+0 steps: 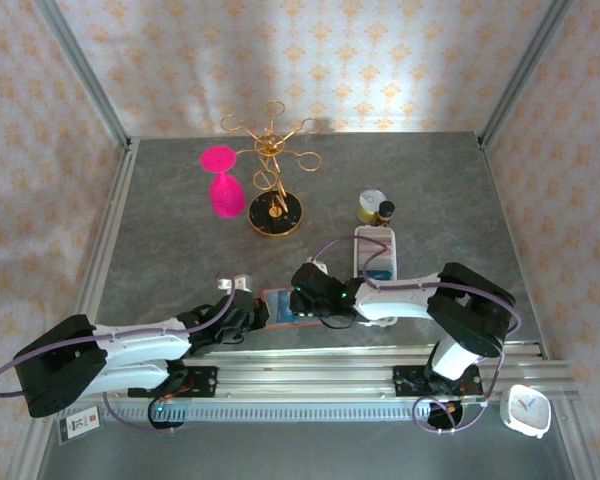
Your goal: Put the credit cards into the card holder
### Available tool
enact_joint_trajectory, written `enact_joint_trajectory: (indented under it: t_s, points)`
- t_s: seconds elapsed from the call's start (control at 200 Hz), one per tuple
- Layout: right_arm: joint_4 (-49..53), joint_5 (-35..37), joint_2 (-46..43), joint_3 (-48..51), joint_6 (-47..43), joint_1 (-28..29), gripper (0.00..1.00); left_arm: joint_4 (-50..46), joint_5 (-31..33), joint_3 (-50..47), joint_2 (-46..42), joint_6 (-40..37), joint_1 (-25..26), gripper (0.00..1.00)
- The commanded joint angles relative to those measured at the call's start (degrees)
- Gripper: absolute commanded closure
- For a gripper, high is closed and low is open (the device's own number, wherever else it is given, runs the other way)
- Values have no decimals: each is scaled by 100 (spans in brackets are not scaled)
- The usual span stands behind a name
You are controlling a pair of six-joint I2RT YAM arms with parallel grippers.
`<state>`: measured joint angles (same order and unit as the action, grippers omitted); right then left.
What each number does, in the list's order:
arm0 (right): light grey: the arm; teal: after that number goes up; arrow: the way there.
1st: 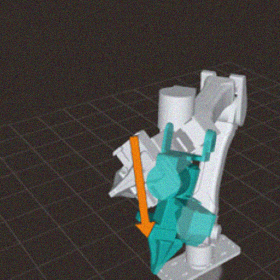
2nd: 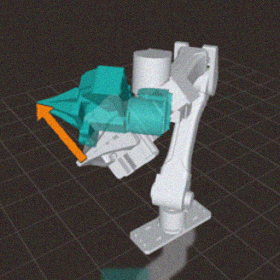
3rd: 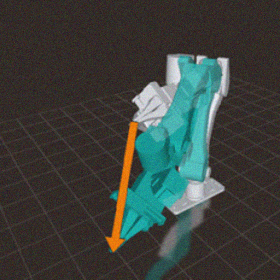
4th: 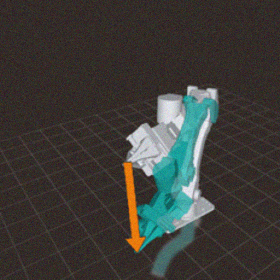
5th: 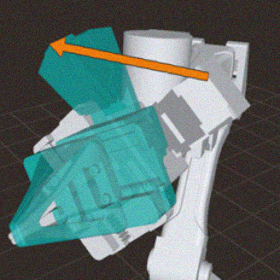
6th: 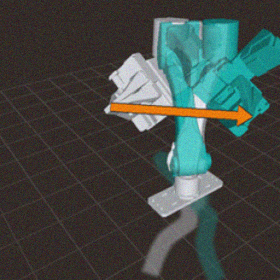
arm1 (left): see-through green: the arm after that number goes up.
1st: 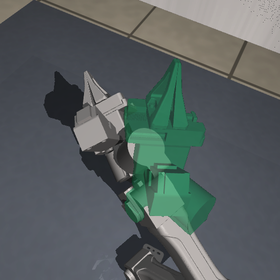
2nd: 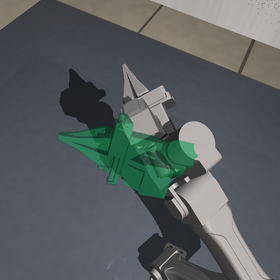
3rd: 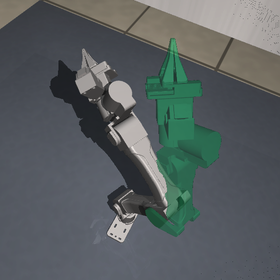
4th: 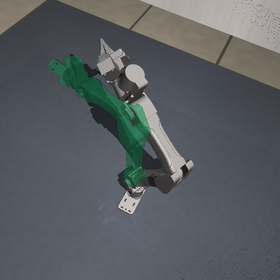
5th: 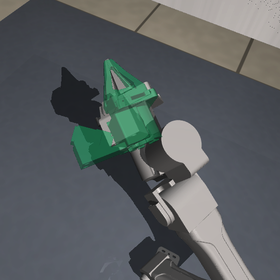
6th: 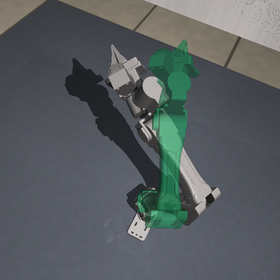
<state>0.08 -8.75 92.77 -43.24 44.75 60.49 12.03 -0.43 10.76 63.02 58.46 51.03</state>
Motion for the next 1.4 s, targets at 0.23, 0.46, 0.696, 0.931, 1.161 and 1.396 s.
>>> enact_joint_trajectory:
  t_s: [0.23, 0.46, 0.696, 0.931, 1.161, 1.396]
  points:
    - [178, 42, 143, -200, -191, 24, 88, -409, 69, -126, 103, -11, 22, 100]
    - [26, -74, 274, -315, -109, 137, 89, -286, 10, -165, 88, -14, 23, 100]
    - [-293, -174, 338, -314, 89, 174, 91, -275, -19, -206, 66, 1, 23, 100]
    - [-689, -383, 389, -205, 249, 182, 91, -338, 42, -216, -72, 30, 28, 100]
    - [-570, -180, 443, -82, 299, 178, 92, -558, 227, -127, -252, 50, 28, 95]
    - [-529, -52, 444, 0, 350, 183, 93, -841, 395, -58, -588, 89, 23, 94]
